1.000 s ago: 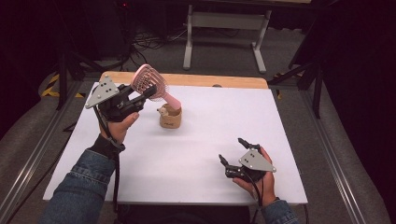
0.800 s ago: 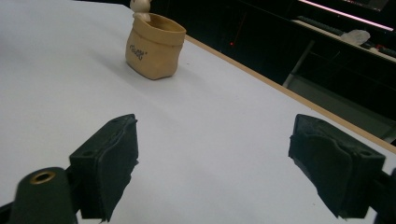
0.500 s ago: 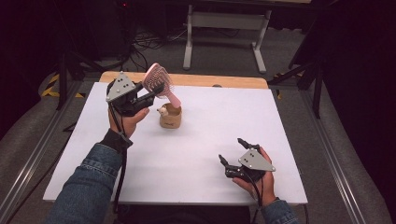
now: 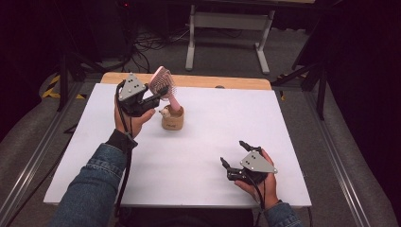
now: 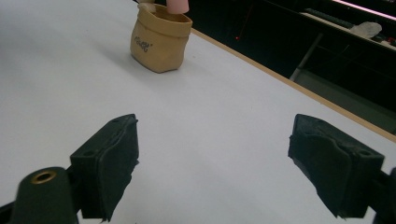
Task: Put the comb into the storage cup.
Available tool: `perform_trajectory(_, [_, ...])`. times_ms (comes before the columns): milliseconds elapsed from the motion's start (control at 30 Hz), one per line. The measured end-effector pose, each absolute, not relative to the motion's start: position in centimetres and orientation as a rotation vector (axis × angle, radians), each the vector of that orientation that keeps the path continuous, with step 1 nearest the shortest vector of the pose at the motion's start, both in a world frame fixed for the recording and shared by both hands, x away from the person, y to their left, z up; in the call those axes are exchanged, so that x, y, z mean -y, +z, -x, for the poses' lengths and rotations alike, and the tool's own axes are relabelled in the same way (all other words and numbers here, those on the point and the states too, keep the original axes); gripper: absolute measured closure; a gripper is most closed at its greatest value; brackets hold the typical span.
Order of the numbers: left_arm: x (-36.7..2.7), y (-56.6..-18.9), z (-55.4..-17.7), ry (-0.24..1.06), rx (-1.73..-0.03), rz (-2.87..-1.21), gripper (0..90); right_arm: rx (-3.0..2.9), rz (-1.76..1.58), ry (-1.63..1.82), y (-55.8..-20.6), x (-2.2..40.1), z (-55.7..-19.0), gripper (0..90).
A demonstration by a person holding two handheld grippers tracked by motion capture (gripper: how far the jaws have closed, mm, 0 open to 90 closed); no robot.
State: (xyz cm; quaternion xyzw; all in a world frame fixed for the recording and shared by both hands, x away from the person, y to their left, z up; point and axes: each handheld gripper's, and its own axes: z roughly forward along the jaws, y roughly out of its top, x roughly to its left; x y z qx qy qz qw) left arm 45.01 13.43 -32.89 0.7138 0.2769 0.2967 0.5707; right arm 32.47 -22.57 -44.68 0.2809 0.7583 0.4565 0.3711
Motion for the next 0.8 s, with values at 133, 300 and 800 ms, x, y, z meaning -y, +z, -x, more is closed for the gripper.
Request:
perform_trajectory(133, [-12.9, -33.5, -45.4, 0.689, -0.663, -1.697, 63.7, -1.95, -0.726, 1.174, -44.7, 22.6, -32.5, 16.8])
perform_trajectory(300, [-12.5, -33.9, -45.5, 0.694, -0.667, -1.703, 63.7, -1.957, -0.731, 1.179, -44.8, 22.5, -32.6, 16.8])
perform_trajectory(800, [-12.0, -34.1, -45.9, 0.659, -0.713, -1.773, 63.6, -1.947, -0.755, 1.167, -45.0, 22.3, -32.7, 17.8])
